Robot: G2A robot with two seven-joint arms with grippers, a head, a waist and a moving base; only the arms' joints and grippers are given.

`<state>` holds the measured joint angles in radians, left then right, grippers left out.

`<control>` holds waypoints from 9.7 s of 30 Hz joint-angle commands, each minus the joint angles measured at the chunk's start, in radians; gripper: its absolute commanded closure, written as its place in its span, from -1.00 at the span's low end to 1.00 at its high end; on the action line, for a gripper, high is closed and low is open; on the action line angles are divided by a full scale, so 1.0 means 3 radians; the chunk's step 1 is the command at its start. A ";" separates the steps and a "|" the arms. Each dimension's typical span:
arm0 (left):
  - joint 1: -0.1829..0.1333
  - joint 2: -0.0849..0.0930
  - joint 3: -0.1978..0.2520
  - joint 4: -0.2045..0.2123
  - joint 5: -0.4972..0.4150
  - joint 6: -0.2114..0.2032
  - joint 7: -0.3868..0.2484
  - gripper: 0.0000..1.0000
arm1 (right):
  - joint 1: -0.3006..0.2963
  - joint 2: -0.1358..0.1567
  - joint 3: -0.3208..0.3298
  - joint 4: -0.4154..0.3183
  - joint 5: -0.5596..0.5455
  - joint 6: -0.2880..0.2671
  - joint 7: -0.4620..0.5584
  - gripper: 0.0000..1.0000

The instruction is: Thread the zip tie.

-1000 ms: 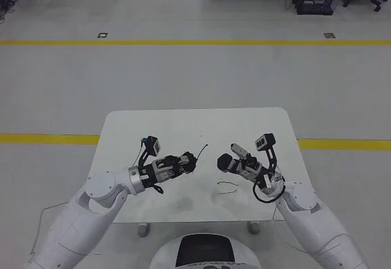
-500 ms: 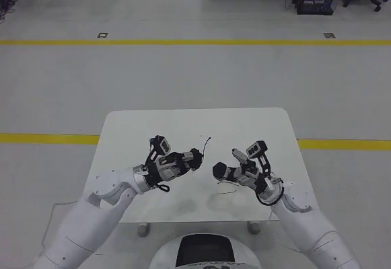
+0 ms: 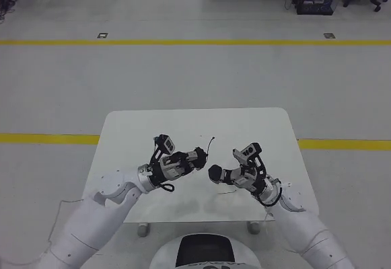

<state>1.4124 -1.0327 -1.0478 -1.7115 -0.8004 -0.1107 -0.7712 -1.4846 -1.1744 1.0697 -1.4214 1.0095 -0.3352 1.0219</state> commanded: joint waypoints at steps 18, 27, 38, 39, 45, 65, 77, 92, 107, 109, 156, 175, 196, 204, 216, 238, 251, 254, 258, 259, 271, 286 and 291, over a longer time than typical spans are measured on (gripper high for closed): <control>-0.0043 -0.0027 0.0038 0.0029 -0.0025 -0.0123 -0.0050 1.00 | 0.0046 -0.0064 0.0035 0.0012 0.0333 -0.0016 0.0300 -1.00; -0.0050 -0.0023 0.0039 0.0015 0.0095 -0.0134 -0.0061 1.00 | 0.0049 -0.0075 0.0039 0.0019 0.0374 -0.0005 0.0364 -1.00; -0.0050 -0.0023 0.0039 0.0015 0.0095 -0.0134 -0.0061 1.00 | 0.0038 -0.0157 0.0109 0.0004 0.0345 -0.0016 0.0363 0.02; -0.0050 -0.0023 0.0039 0.0015 0.0095 -0.0134 -0.0061 1.00 | 0.0044 -0.0169 0.0105 0.0025 0.0326 -0.0016 0.0371 0.02; -0.0050 -0.0023 0.0039 0.0015 0.0095 -0.0134 -0.0061 1.00 | 0.0101 -0.0240 0.0076 0.0131 0.0247 -0.0016 0.0386 0.02; -0.0050 -0.0023 0.0039 0.0015 0.0095 -0.0134 -0.0061 1.00 | 0.0185 -0.0449 0.0122 0.0377 0.0231 -0.0016 0.0618 0.06; -0.0050 -0.0023 0.0039 0.0015 0.0095 -0.0134 -0.0061 1.00 | 0.0235 -0.0557 0.0151 0.0549 0.0206 -0.0016 0.0723 0.16; -0.0050 -0.0023 0.0039 0.0015 0.0095 -0.0134 -0.0061 1.00 | 0.0264 -0.0671 0.0246 0.0662 0.0158 -0.0016 0.0880 0.38; -0.0050 -0.0023 0.0039 0.0015 0.0095 -0.0134 -0.0061 1.00 | 0.0261 -0.0712 0.0292 0.0714 0.0108 -0.0016 0.0981 0.82; -0.0050 -0.0023 0.0039 0.0015 0.0095 -0.0134 -0.0061 1.00 | 0.0262 -0.0714 0.0294 0.0717 0.0103 -0.0016 0.0985 0.94; -0.0050 -0.0023 0.0039 0.0015 0.0095 -0.0134 -0.0061 1.00 | 0.0138 -0.0719 0.0428 0.0726 -0.0206 -0.0016 0.0811 1.00; -0.0050 -0.0023 0.0039 0.0015 0.0095 -0.0134 -0.0061 1.00 | 0.0087 -0.0690 0.0438 0.0693 -0.0293 -0.0010 0.0716 1.00; -0.0050 -0.0023 0.0039 0.0015 0.0095 -0.0134 -0.0061 1.00 | 0.0022 -0.0656 0.0426 0.0648 -0.0372 -0.0016 0.0649 1.00; -0.0050 -0.0023 0.0039 0.0015 0.0095 -0.0134 -0.0061 1.00 | 0.0009 -0.0648 0.0442 0.0633 -0.0440 -0.0016 0.0612 1.00; -0.0050 -0.0023 0.0039 0.0015 0.0095 -0.0134 -0.0061 1.00 | 0.0024 -0.0649 0.0444 0.0666 -0.0512 -0.0016 0.0587 1.00; -0.0050 -0.0023 0.0039 0.0015 0.0095 -0.0134 -0.0061 1.00 | 0.0016 -0.0657 0.0500 0.0648 -0.0716 -0.0016 0.0559 1.00; -0.0050 -0.0023 0.0039 0.0015 0.0095 -0.0134 -0.0061 1.00 | -0.0004 -0.0668 0.0535 0.0623 -0.0844 -0.0016 0.0531 1.00; -0.0050 -0.0023 0.0039 0.0015 0.0095 -0.0134 -0.0061 1.00 | -0.0002 -0.0672 0.0542 0.0630 -0.0848 -0.0016 0.0530 1.00; -0.0050 -0.0023 0.0039 0.0015 0.0095 -0.0134 -0.0061 1.00 | -0.0004 -0.0674 0.0561 0.0644 -0.0859 -0.0016 0.0533 1.00; -0.0050 -0.0023 0.0039 0.0015 0.0095 -0.0134 -0.0061 1.00 | -0.0005 -0.0674 0.0567 0.0649 -0.0862 -0.0016 0.0536 1.00; -0.0050 -0.0023 0.0039 0.0015 0.0095 -0.0134 -0.0061 1.00 | -0.0041 -0.0674 0.0649 0.0739 -0.1016 -0.0016 0.0493 1.00; -0.0050 -0.0023 0.0039 0.0015 0.0095 -0.0134 -0.0061 1.00 | -0.0079 -0.0687 0.0767 0.0794 -0.0930 -0.0016 0.0317 -1.00; -0.0034 -0.0031 0.0070 -0.0057 0.0109 -0.0085 0.0025 1.00 | -0.0118 -0.0645 0.0892 0.0638 -0.1160 -0.0016 0.0193 -1.00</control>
<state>1.4008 -1.0418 -1.0281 -1.7238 -0.7658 -0.1401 -0.7653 -1.5143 -1.3717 1.3232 -1.2175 0.6789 -0.3399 1.0836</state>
